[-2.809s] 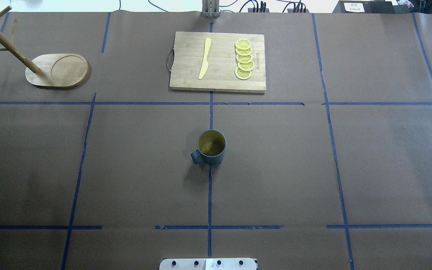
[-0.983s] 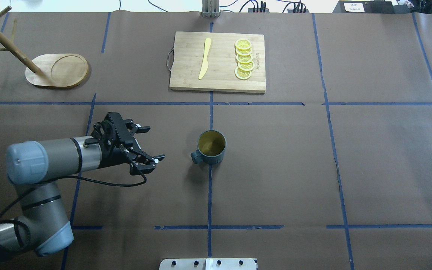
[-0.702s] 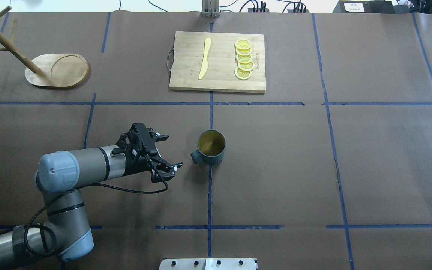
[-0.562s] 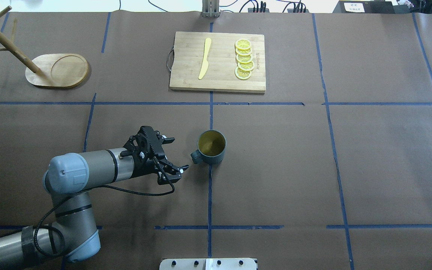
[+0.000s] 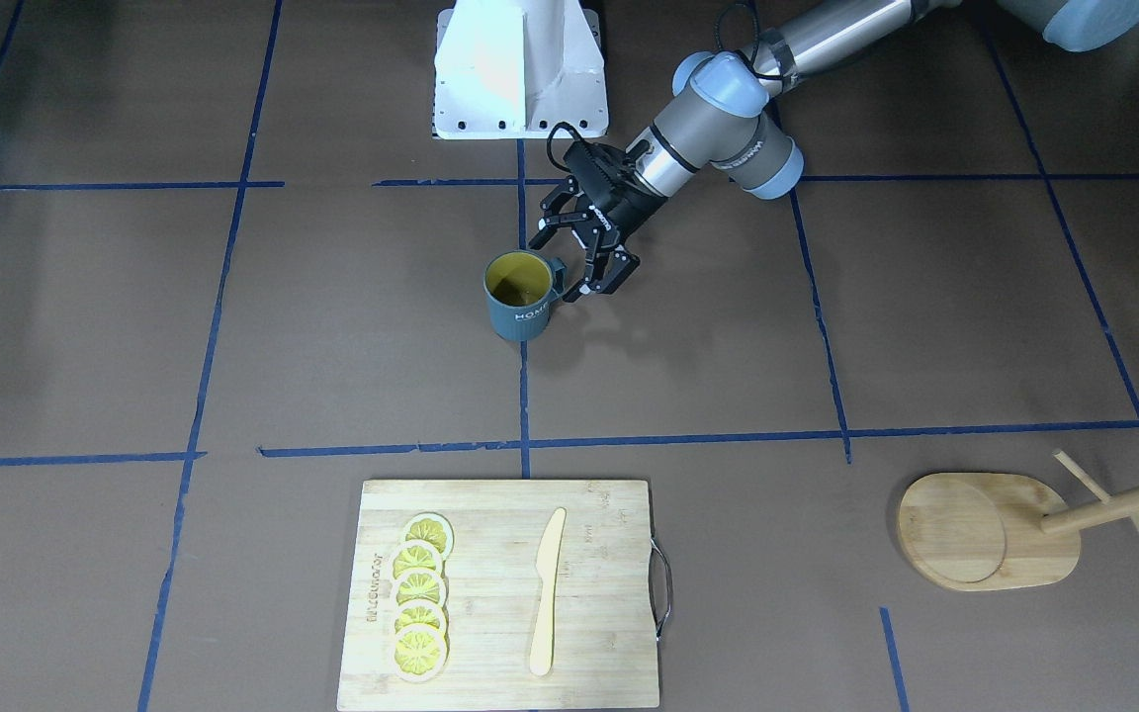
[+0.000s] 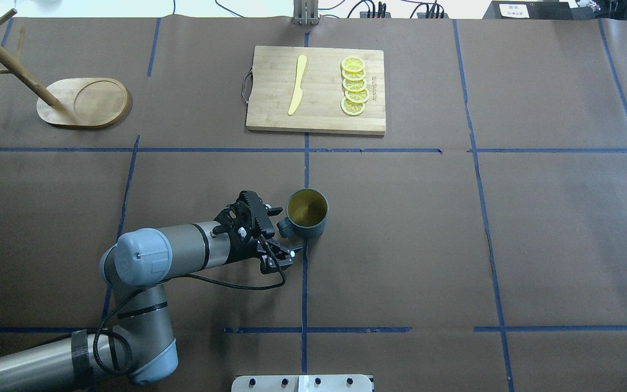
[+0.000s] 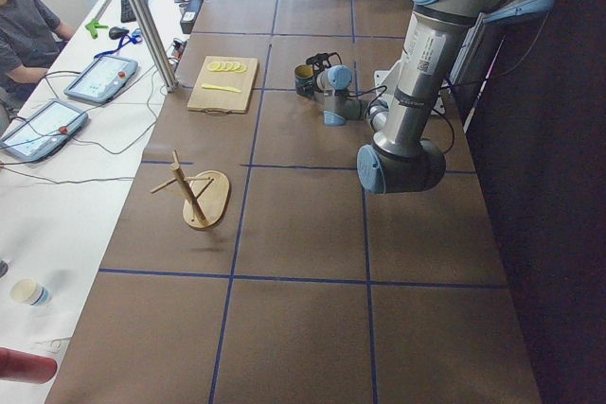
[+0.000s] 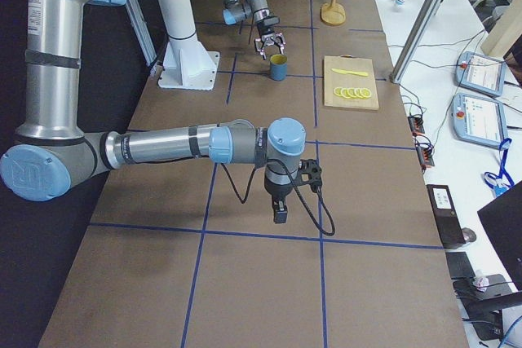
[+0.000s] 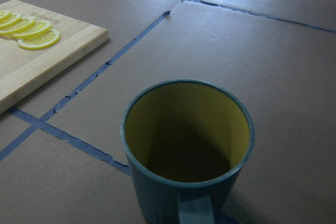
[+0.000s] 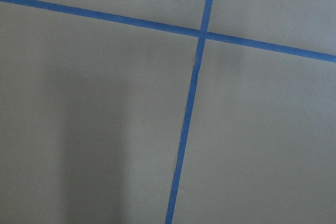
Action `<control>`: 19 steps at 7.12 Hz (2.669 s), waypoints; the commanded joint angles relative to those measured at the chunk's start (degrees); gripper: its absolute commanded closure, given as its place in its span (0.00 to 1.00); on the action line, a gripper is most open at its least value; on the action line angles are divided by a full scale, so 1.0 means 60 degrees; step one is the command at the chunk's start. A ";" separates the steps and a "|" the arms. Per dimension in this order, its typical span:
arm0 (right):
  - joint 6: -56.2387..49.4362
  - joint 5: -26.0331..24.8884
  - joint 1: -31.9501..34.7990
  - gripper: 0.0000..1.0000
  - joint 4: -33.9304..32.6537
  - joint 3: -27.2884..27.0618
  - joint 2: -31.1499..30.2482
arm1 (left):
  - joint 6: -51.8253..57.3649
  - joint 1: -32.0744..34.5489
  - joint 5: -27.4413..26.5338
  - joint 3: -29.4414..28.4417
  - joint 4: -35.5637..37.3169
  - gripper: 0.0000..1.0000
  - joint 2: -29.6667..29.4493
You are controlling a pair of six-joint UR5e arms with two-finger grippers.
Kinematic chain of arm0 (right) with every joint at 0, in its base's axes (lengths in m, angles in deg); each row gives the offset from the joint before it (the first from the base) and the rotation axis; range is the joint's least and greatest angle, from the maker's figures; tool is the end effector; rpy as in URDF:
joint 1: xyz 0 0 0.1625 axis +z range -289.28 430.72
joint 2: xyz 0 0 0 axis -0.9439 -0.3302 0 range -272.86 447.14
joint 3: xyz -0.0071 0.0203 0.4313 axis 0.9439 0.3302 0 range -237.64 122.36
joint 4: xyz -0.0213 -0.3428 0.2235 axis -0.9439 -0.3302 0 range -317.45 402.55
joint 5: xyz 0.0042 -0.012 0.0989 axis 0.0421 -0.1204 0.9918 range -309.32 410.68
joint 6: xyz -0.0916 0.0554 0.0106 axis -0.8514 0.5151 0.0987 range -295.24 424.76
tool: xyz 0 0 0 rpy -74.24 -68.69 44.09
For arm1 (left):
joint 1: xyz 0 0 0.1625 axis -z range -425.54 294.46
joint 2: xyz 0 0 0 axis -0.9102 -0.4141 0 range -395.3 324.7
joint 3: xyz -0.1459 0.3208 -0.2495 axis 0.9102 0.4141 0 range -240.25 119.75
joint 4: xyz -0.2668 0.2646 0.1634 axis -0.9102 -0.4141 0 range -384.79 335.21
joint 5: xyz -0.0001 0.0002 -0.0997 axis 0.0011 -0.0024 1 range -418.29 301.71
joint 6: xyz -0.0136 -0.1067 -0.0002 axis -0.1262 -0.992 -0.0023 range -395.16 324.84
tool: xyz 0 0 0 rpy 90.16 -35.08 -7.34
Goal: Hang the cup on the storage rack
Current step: 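Reach the left gripper to the mug handle and grasp it, then lift the mug by its handle with the left gripper toward the wooden rack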
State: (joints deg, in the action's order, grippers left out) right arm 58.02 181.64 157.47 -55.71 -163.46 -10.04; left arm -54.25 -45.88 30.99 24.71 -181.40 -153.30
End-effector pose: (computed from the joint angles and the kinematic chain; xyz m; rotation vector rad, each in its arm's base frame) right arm 0.0383 -0.4322 0.6133 0.0282 -0.7151 -0.1693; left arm 0.5837 -0.3514 0.2938 1.1480 1.1224 0.6905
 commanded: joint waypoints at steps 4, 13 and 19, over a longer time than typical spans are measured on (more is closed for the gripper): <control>-0.0004 0.0000 0.0000 0.00 0.0000 0.0001 0.0040 | -0.0057 -0.0229 -0.0408 -0.0141 -0.0075 1.00 -0.0153; 0.0084 0.0029 -0.0029 0.00 0.0000 0.0015 0.0200 | -0.7823 0.1219 -0.0379 0.0562 -0.1638 1.00 0.0198; 0.0114 0.0059 -0.0029 0.00 0.0000 0.0250 0.0377 | -1.7034 0.4221 0.0559 0.0533 -0.2521 1.00 0.0330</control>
State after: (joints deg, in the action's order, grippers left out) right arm 58.70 181.93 157.29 -55.71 -161.98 -7.93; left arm -146.47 -23.20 33.93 28.00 -196.49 -151.37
